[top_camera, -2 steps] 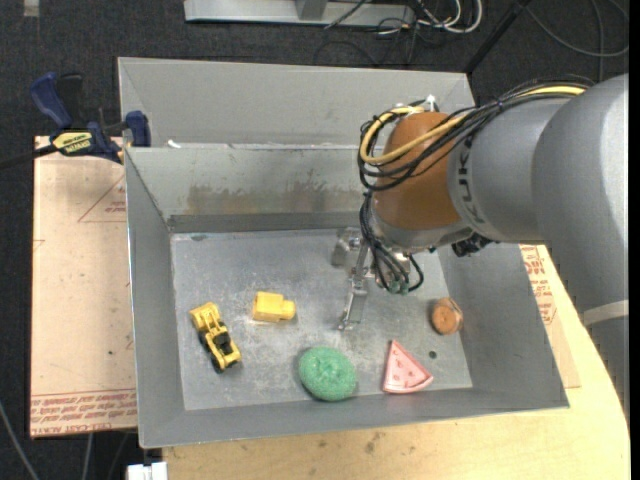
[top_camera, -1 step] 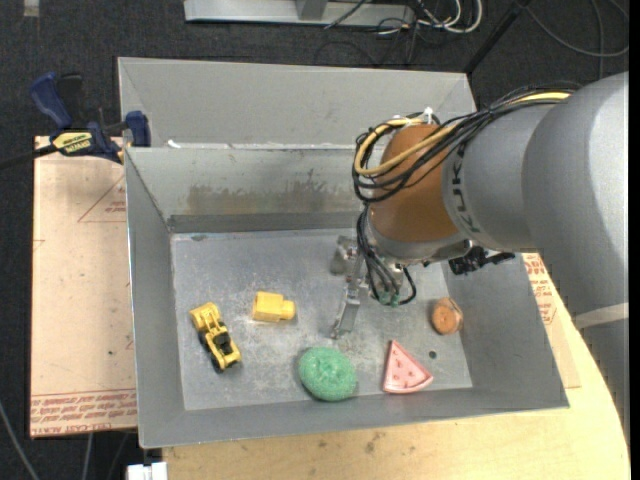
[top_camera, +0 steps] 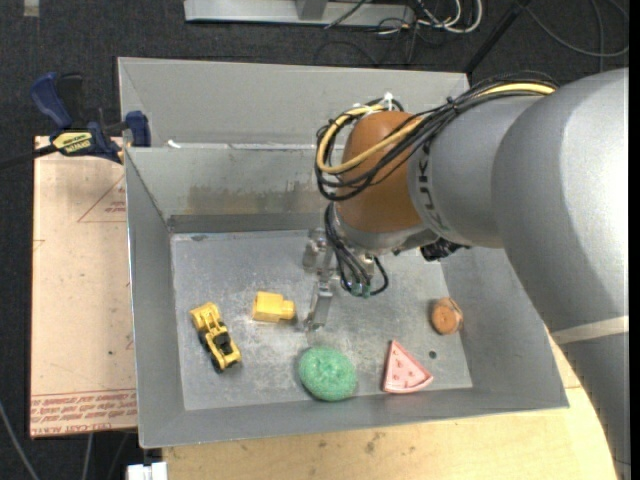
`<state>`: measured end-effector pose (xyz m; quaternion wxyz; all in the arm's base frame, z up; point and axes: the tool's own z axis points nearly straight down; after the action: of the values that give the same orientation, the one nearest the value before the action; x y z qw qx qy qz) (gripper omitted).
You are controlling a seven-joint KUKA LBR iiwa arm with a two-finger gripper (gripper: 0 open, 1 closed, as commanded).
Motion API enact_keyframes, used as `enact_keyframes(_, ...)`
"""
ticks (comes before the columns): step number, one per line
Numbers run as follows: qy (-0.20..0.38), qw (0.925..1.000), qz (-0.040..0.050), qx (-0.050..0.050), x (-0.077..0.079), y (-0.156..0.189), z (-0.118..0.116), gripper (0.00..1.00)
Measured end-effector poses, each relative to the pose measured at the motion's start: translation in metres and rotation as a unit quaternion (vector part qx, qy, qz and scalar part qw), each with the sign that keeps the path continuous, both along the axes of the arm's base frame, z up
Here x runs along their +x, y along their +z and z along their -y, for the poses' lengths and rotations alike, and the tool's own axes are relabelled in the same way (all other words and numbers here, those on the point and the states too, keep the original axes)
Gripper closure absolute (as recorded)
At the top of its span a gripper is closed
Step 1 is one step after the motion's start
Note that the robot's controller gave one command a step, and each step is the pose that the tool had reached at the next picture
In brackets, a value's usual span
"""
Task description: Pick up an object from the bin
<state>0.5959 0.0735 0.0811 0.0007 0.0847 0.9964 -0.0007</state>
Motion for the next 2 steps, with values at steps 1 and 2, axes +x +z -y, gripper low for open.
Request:
enact_keyframes(1,0.089,0.9960,0.0019,0.004,-0.028,-0.004,-0.024,0.00)
enact_keyframes(2,0.058,0.9983,-0.0010,0.000,-0.043,-0.009,-0.019,0.00)
